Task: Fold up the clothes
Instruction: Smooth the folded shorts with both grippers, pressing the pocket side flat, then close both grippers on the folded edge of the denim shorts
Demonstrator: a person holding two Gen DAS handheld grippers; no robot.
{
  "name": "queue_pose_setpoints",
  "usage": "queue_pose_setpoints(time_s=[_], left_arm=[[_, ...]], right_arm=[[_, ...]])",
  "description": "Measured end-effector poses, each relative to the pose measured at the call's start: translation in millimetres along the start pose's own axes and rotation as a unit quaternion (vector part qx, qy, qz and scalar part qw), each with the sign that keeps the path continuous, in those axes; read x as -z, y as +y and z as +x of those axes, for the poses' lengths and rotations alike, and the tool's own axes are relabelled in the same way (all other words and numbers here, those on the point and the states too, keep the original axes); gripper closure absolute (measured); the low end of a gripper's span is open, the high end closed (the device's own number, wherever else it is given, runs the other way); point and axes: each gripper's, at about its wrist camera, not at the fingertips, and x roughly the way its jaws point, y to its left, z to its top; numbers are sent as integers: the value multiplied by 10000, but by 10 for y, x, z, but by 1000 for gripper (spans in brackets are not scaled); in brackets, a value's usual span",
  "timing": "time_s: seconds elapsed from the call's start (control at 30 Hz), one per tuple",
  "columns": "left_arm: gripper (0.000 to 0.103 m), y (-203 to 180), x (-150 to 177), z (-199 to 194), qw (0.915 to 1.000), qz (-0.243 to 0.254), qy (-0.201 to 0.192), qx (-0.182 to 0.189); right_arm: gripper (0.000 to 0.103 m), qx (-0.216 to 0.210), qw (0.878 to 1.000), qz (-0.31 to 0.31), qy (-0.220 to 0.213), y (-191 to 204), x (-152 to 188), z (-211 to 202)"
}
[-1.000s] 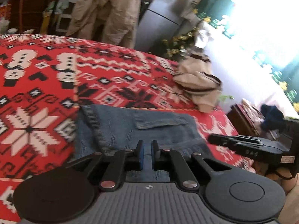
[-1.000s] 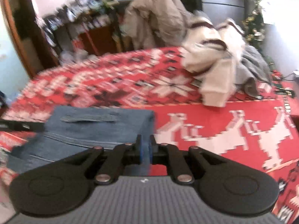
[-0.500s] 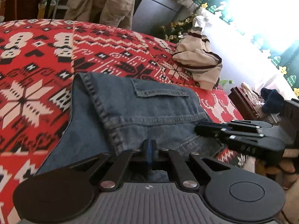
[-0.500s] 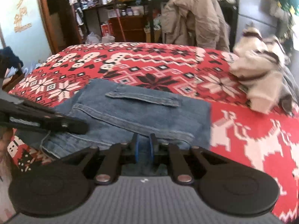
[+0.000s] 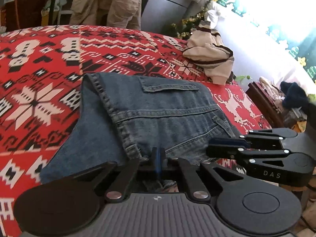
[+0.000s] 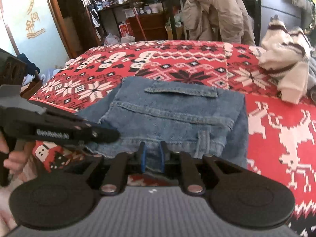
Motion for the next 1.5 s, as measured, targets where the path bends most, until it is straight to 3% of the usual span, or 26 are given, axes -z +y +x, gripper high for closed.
queue_pose_setpoints(time_s=[0.23, 0.5, 0.63, 0.8, 0.9, 0.97, 1.07, 1.2, 1.3, 1.43, 1.5], left_arm=[[100, -29, 69, -194, 10000, -32, 76, -32], [99, 85, -170, -178, 9977, -543, -417, 26], [97, 115, -233, 45, 9971, -528, -351, -421], [99, 142, -155, -12, 9975, -373, -275, -539], [88, 192, -108, -157, 9969, -465, -350, -521], [89, 266, -47, -238, 9967, -654, -430, -233], [89, 287, 49, -220, 9968, -654, -321, -330], [98, 328, 141, -233, 9969, -513, -181, -565], [98, 427, 189, -335, 9966, -622, -183, -507], [98, 534, 232, -470, 9952, -848, -238, -417], [99, 551, 241, -478, 9952, -858, -250, -404]], right_arm=[[89, -16, 9999, 148, 87, -44, 48, -153], [83, 227, 9983, 346, -401, -126, -228, -265], [83, 451, 9979, 319, -337, -153, -323, 1], [84, 539, 9978, 320, -217, -246, -173, 159], [84, 417, 9971, 588, -250, -323, -131, -3], [82, 354, 9961, 756, -293, -370, -84, -147], [76, 514, 9962, 679, -196, -381, 37, -288], [76, 441, 9948, 905, -124, -462, 190, -356], [76, 387, 9938, 1036, -91, -513, 240, -406], [80, 377, 9921, 1193, -86, -557, 257, -488], [87, 393, 9903, 1309, -270, -603, 228, -552]])
